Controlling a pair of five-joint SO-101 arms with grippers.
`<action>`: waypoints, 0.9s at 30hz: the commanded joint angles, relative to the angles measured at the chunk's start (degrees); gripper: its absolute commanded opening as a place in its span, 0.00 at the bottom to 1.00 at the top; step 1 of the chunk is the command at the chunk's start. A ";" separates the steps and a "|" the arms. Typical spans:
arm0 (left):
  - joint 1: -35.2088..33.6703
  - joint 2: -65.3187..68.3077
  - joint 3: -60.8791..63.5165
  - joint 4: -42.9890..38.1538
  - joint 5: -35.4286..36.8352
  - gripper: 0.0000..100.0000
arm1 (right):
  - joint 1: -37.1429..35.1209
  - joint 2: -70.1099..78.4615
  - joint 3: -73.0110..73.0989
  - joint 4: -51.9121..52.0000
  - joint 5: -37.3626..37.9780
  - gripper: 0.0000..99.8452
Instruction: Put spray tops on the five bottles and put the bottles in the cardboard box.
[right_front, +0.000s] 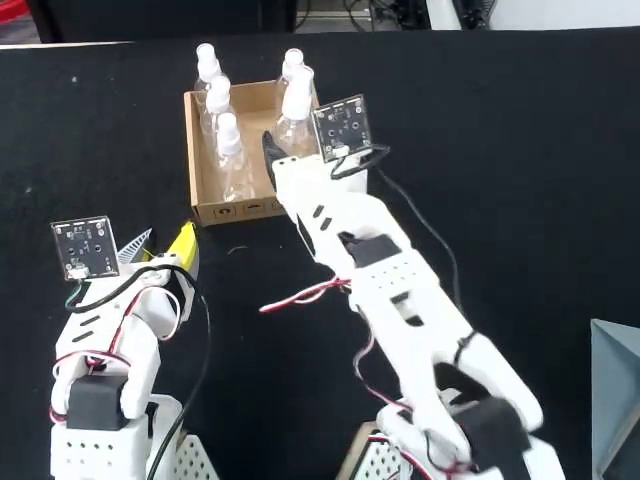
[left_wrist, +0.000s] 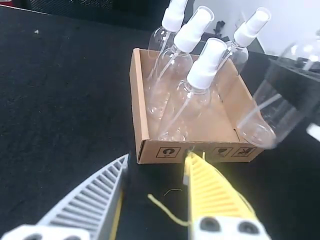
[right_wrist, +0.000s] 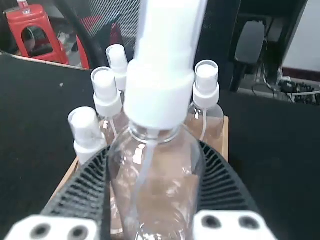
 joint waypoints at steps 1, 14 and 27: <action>-0.48 -0.79 -0.84 -1.05 0.53 0.17 | 3.16 2.59 -4.70 -7.21 0.00 0.11; -0.48 -0.79 -0.84 -1.05 0.53 0.17 | 4.57 12.44 -4.79 -18.73 0.00 0.11; -0.48 -0.79 -1.10 -0.97 0.26 0.17 | 4.84 22.81 -12.18 -19.43 0.09 0.11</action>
